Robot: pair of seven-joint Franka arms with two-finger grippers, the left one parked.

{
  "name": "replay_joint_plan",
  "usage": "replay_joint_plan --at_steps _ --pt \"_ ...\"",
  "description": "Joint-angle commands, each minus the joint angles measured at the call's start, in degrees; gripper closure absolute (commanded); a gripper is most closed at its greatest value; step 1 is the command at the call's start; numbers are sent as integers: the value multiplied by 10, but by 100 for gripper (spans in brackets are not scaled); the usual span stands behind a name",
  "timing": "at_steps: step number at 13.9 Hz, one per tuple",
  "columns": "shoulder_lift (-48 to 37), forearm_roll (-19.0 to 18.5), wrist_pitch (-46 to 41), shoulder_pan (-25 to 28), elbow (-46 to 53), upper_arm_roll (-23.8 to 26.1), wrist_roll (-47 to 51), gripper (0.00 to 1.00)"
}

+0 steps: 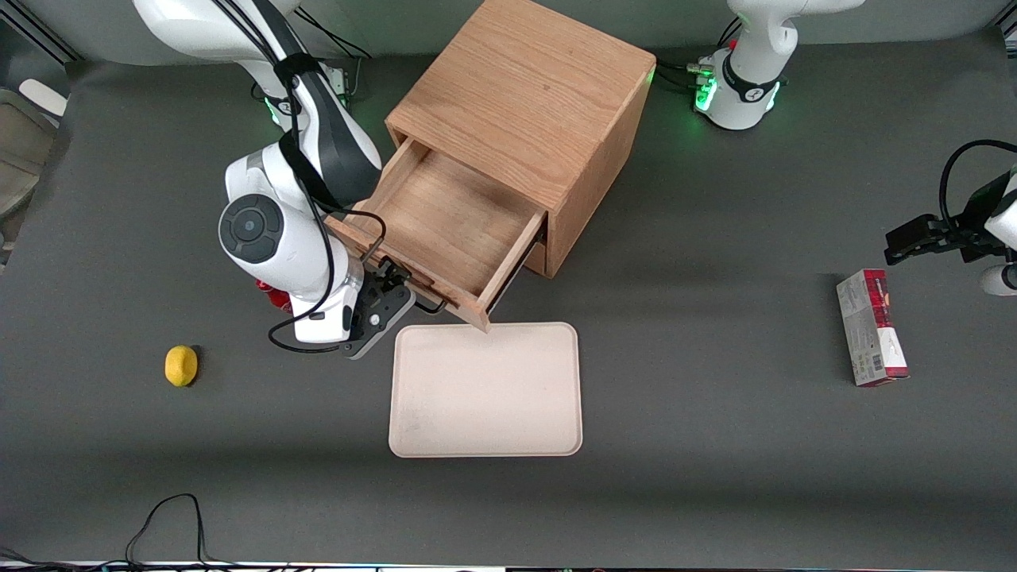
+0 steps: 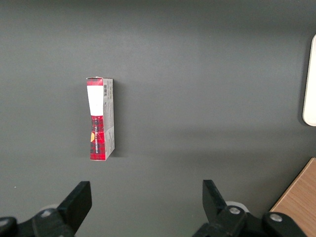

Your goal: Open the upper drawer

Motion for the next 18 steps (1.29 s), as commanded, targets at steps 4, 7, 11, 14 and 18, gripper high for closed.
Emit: replay_joint_plan --at_steps 4,7,11,14,18 --pt "35 -9 -6 -23 56 0 -10 0" --pt "48 -9 -6 -30 71 0 -10 0" --pt "61 -9 -6 -44 92 0 -10 0" --pt "60 -8 -9 -44 99 0 -4 0" --pt "62 -4 -86 -45 178 0 -3 0"
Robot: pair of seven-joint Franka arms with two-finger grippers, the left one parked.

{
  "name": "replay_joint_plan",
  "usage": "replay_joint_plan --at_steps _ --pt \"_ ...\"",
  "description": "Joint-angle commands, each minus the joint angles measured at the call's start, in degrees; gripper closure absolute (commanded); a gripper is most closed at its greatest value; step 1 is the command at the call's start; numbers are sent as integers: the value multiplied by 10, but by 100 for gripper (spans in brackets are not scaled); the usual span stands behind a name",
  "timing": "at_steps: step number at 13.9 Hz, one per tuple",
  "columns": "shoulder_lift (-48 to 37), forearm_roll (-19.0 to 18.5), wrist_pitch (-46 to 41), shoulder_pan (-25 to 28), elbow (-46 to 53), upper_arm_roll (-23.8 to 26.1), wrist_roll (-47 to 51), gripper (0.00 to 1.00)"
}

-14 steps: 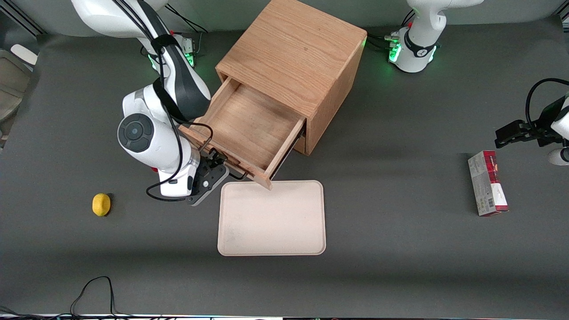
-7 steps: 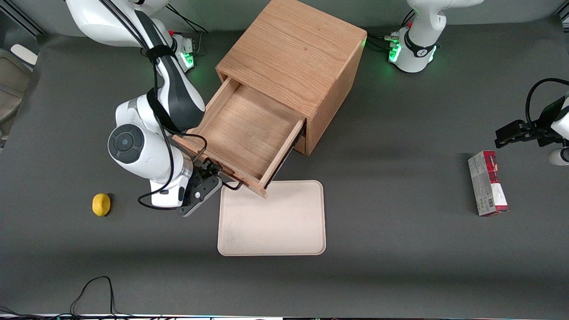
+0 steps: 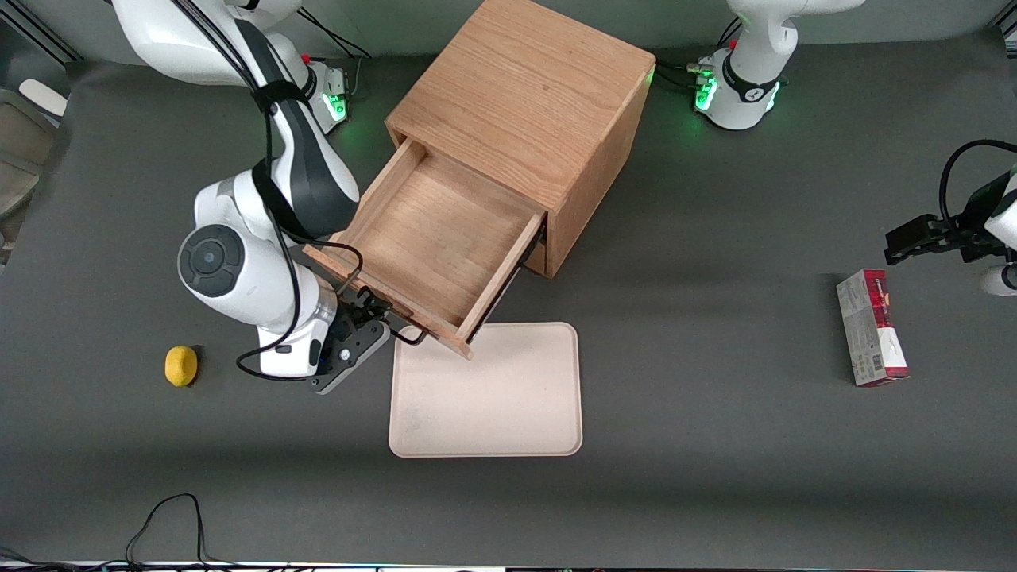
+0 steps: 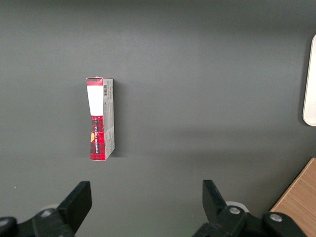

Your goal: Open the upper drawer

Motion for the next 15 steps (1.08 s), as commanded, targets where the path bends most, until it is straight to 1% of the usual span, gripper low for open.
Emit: replay_joint_plan --at_steps 1,4,6,8,10,13,15 --pt "14 -4 -58 -8 82 0 -3 0" --pt "1 -7 -83 -26 107 -1 5 0" --pt "-26 -9 -106 -37 113 -6 44 0" --pt "-53 -9 -129 -37 113 -33 102 0" --pt "-70 -9 -156 -37 112 -69 134 0" --pt "-86 -9 -208 -36 106 -125 142 0" --pt "-88 -9 -222 -34 106 -157 142 0"
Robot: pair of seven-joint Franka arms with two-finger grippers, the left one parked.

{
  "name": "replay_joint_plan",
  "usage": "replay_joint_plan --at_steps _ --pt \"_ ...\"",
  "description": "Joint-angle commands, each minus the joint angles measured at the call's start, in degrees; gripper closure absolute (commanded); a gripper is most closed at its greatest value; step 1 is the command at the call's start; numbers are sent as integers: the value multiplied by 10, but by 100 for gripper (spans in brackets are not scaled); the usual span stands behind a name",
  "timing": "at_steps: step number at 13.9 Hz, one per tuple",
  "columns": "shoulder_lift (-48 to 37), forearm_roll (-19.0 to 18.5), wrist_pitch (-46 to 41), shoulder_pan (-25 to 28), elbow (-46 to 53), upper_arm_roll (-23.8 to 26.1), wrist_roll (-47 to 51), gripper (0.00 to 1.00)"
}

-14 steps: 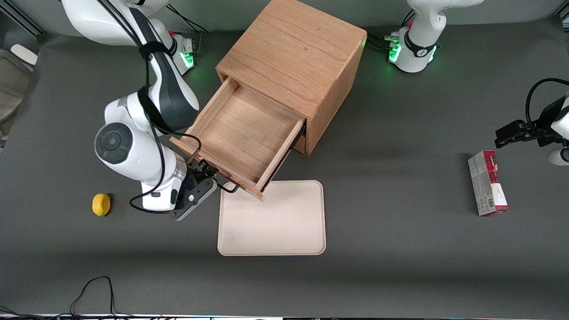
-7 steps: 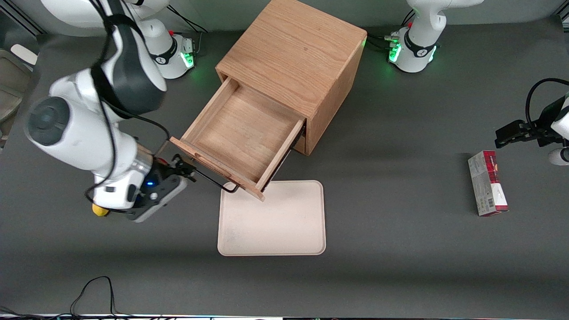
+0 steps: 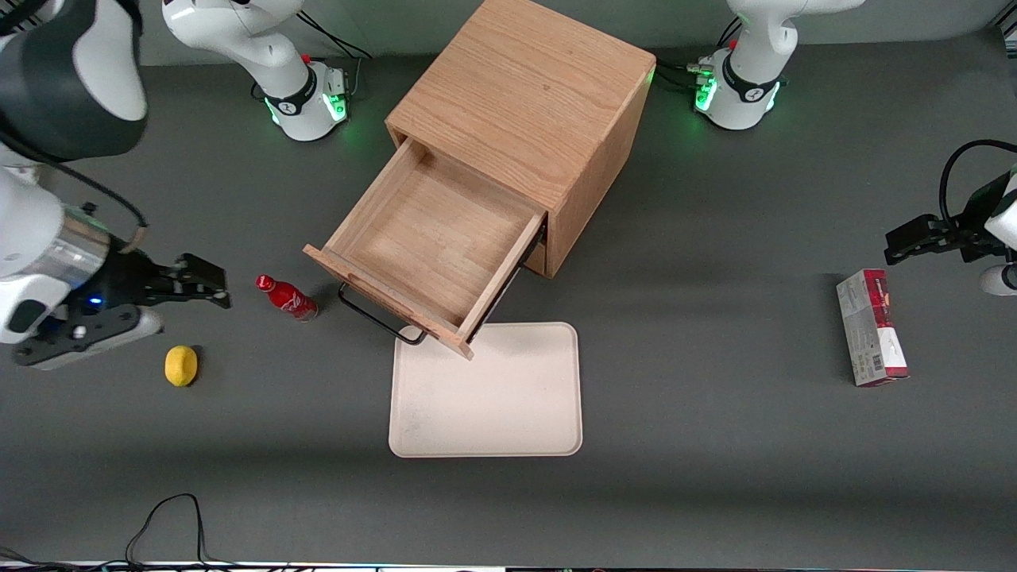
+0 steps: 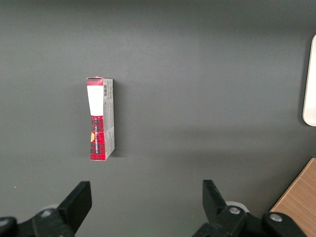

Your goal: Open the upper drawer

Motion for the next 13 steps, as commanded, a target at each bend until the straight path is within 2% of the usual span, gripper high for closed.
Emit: replay_joint_plan --at_steps 1,4,5,8,9,11,13 --pt "-9 -8 -14 7 -10 -33 25 0" --pt "-39 -15 -1 -25 -44 -26 70 0" --pt "-58 -24 7 -46 -68 0 80 0" --pt "-121 -77 60 -180 -145 147 82 0" --pt "-137 -84 73 -216 -167 181 82 0" --pt "-160 -84 81 -266 -197 225 82 0" --pt "-167 -84 80 -288 -211 243 83 0"
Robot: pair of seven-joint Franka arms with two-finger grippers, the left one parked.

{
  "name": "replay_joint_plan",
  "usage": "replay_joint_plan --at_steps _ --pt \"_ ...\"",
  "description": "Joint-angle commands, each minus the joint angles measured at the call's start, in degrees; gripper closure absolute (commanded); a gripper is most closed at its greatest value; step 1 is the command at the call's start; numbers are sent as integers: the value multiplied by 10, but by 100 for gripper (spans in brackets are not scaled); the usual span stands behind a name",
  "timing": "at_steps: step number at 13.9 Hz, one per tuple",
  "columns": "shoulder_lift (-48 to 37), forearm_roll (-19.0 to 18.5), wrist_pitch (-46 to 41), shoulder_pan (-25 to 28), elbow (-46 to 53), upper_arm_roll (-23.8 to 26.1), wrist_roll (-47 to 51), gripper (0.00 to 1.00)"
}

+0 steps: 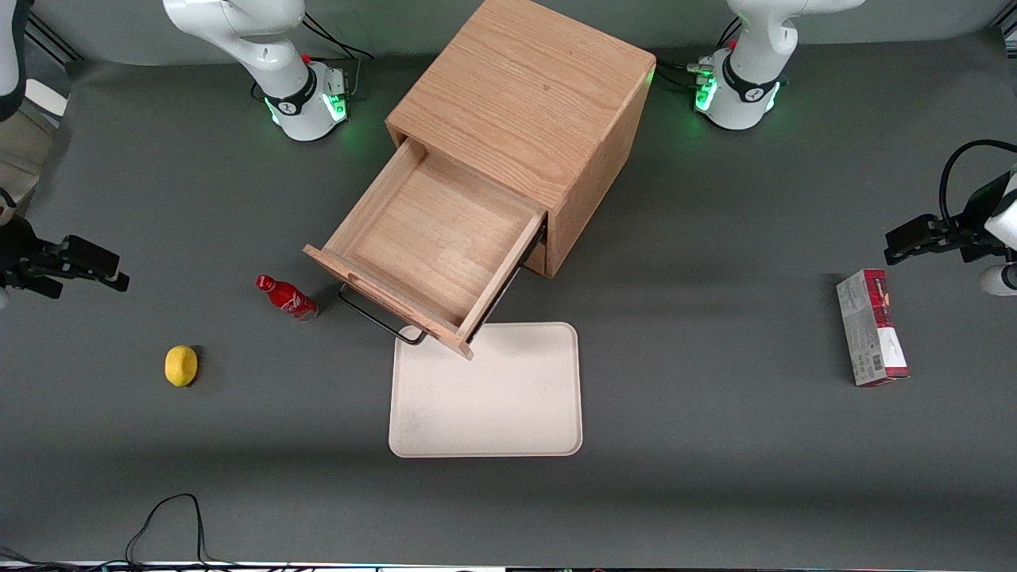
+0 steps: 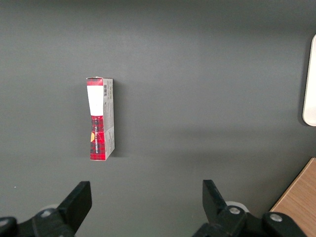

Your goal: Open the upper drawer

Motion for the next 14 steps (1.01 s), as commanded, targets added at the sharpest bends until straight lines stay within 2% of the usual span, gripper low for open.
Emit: replay_joint_plan --at_steps 1,5,7,14 --pt "-27 -15 16 -19 -43 25 19 0" --pt "-14 -34 12 -16 -23 25 15 0" --pt "-15 -60 11 -15 -21 26 18 0" --pt "-14 -56 -7 -1 -21 17 21 0"
